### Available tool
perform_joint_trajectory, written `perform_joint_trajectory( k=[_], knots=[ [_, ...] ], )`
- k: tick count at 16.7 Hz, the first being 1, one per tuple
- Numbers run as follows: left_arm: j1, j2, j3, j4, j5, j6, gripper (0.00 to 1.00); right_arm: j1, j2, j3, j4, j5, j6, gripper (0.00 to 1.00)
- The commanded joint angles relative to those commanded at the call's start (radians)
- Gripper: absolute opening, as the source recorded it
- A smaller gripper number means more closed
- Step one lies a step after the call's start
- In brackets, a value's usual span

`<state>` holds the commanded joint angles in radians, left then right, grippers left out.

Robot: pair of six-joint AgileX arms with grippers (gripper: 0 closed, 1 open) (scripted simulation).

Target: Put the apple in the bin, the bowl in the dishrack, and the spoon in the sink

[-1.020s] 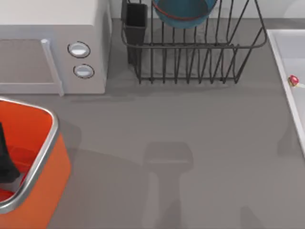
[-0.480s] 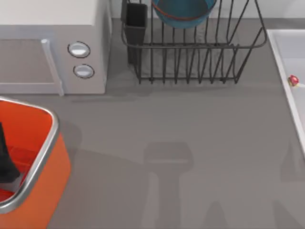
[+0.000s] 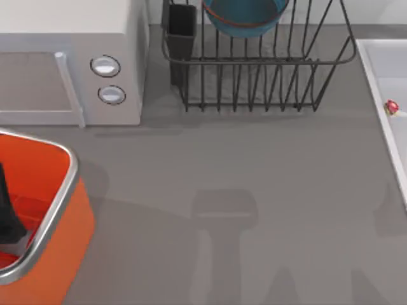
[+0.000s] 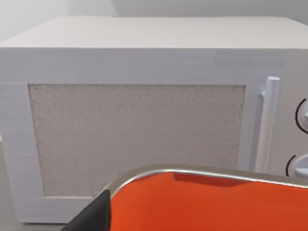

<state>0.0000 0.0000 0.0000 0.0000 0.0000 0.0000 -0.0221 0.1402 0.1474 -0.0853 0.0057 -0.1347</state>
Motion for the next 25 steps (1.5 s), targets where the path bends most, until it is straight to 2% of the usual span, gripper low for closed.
perform_joint_trajectory(
  k=[5, 16, 20, 25],
  knots=[
    [0.000, 0.000, 0.000, 0.000, 0.000, 0.000, 1.00, -0.061, 0.354, 0.407, -0.217, 0.011, -0.318, 1.00],
    [0.000, 0.000, 0.000, 0.000, 0.000, 0.000, 1.00, -0.177, 1.519, 1.705, -0.904, 0.025, -1.192, 1.00],
    [0.000, 0.000, 0.000, 0.000, 0.000, 0.000, 1.00, -0.186, 1.919, 2.067, -1.130, 0.015, -1.416, 1.00],
    [0.000, 0.000, 0.000, 0.000, 0.000, 0.000, 1.00, -0.179, 2.332, 2.425, -1.345, -0.021, -1.594, 1.00]
  ],
)
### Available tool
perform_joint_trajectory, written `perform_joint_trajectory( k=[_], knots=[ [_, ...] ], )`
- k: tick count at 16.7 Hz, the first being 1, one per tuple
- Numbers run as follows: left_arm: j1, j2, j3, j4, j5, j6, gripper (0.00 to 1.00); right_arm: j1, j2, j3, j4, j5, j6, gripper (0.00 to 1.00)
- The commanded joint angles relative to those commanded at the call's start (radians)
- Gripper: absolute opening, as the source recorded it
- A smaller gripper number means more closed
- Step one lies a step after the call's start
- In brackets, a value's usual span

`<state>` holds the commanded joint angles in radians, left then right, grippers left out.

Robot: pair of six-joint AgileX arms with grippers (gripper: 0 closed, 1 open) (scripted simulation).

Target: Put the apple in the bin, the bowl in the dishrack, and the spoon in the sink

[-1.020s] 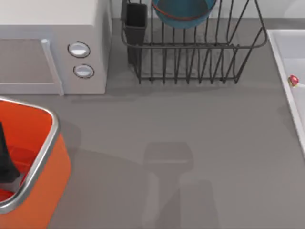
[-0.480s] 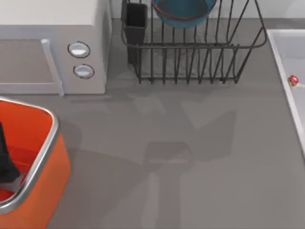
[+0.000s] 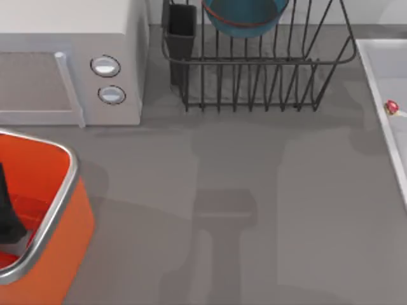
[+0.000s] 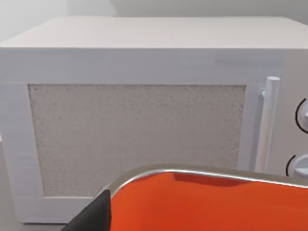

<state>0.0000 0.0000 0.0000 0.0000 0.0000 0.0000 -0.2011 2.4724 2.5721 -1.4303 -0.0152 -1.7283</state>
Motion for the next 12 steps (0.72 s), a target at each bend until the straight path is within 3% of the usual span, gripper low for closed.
perform_joint_trajectory(
  k=[5, 12],
  knots=[
    [0.000, 0.000, 0.000, 0.000, 0.000, 0.000, 1.00, 0.018, 0.271, 0.255, -0.127, -0.047, -0.085, 1.00],
    [0.000, 0.000, 0.000, 0.000, 0.000, 0.000, 1.00, 0.028, 0.359, 0.330, -0.166, -0.070, -0.105, 1.00]
  ],
)
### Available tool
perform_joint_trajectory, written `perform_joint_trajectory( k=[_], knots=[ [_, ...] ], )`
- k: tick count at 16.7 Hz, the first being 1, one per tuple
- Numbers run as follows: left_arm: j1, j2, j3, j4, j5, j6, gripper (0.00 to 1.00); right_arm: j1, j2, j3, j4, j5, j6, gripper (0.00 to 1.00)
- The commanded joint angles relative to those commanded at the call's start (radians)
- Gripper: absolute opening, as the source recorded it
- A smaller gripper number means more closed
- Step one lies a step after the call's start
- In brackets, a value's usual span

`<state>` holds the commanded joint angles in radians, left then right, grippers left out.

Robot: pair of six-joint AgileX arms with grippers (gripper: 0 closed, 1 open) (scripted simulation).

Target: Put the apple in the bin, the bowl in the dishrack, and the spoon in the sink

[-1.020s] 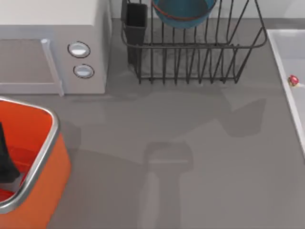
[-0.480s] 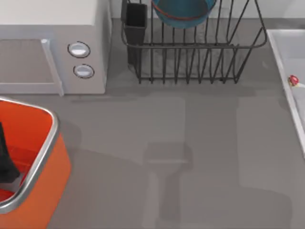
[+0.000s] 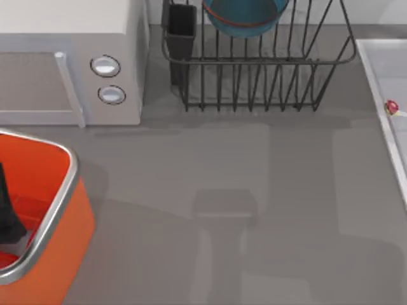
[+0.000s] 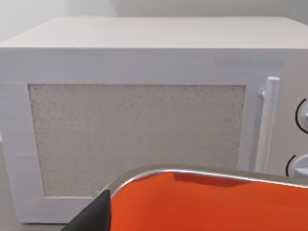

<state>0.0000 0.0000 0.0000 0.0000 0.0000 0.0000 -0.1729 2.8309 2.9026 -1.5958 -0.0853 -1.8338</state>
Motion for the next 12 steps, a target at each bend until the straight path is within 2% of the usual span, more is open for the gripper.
perform_joint_trajectory(
  k=[5, 12],
  knots=[
    [0.000, 0.000, 0.000, 0.000, 0.000, 0.000, 1.00, 0.000, -0.006, -0.042, 0.040, 0.000, 0.002, 1.00],
    [0.000, 0.000, 0.000, 0.000, 0.000, 0.000, 1.00, 0.016, -0.043, -0.409, 0.363, 0.000, 0.017, 1.00]
  ],
)
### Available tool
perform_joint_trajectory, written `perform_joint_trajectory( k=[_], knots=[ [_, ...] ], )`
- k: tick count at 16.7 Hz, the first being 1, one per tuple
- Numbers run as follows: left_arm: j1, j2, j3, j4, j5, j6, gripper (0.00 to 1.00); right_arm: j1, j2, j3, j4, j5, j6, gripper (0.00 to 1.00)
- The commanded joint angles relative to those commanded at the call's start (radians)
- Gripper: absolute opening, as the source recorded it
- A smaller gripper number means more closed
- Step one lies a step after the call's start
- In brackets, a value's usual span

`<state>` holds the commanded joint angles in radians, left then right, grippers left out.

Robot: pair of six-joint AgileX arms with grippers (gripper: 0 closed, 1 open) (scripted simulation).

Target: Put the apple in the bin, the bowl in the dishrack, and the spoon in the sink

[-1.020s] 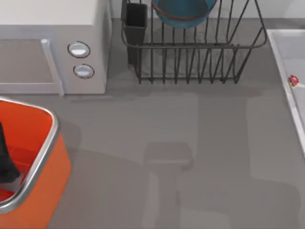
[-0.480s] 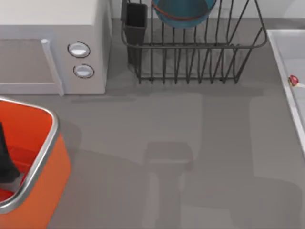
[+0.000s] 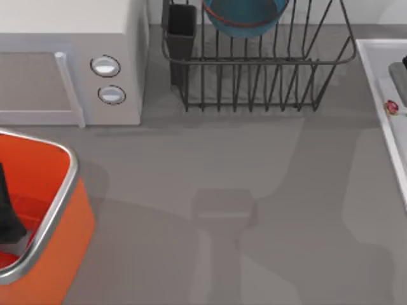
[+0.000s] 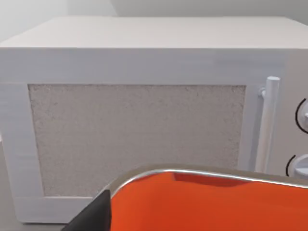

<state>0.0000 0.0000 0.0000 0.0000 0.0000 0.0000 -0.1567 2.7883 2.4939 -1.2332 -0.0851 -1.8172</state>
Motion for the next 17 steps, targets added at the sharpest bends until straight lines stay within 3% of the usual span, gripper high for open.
perform_joint_trajectory(
  k=[7, 17],
  knots=[
    [0.000, 0.000, 0.000, 0.000, 0.000, 0.000, 1.00, 0.003, -0.006, -0.085, 0.083, 0.000, 0.003, 1.00],
    [0.000, 0.000, 0.000, 0.000, 0.000, 0.000, 1.00, 0.003, -0.006, -0.085, 0.083, 0.000, 0.003, 0.25]
  ],
)
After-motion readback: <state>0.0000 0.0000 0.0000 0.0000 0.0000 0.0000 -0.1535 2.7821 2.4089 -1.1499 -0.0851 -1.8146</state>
